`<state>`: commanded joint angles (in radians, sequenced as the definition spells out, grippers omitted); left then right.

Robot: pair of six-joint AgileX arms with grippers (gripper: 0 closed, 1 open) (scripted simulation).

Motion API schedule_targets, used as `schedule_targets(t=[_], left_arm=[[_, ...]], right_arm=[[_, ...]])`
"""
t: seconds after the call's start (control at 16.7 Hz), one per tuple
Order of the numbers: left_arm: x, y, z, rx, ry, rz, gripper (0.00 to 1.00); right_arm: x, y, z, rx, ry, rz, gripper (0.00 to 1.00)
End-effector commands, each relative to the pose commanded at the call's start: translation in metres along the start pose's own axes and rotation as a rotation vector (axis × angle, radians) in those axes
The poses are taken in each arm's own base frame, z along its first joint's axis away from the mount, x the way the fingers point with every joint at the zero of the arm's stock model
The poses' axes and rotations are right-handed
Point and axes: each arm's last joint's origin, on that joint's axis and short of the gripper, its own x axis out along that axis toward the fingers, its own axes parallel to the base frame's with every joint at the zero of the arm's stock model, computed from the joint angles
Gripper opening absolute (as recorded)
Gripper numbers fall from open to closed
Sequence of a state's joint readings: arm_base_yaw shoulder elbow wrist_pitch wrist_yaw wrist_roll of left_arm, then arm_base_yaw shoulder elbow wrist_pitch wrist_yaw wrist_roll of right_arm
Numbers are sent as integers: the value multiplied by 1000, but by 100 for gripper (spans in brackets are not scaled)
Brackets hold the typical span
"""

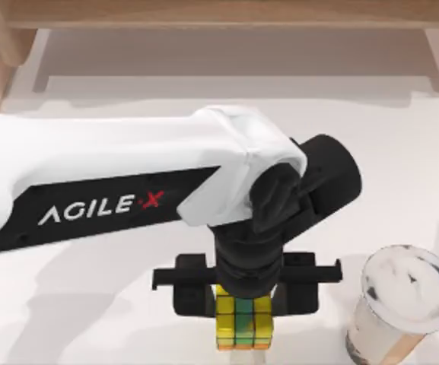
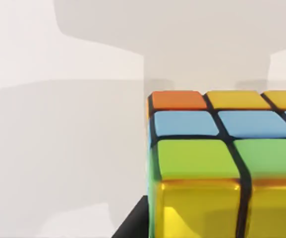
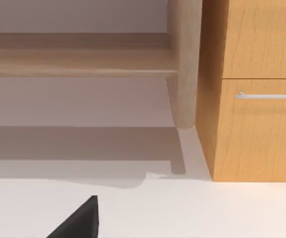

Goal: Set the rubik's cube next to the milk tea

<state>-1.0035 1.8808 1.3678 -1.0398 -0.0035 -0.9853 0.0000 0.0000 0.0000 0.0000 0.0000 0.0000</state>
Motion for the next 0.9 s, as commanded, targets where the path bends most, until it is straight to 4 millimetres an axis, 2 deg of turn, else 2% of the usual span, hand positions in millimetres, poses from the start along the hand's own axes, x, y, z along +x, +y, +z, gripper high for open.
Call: schedule_targets(t=[0.48,0.9], left_arm=[[0,2,-2,12,10,11,0],[5,13,-18,124,65,132,0]], right_arm=[[0,0,0,0,0,0,100],[0,0,0,0,0,0,100]])
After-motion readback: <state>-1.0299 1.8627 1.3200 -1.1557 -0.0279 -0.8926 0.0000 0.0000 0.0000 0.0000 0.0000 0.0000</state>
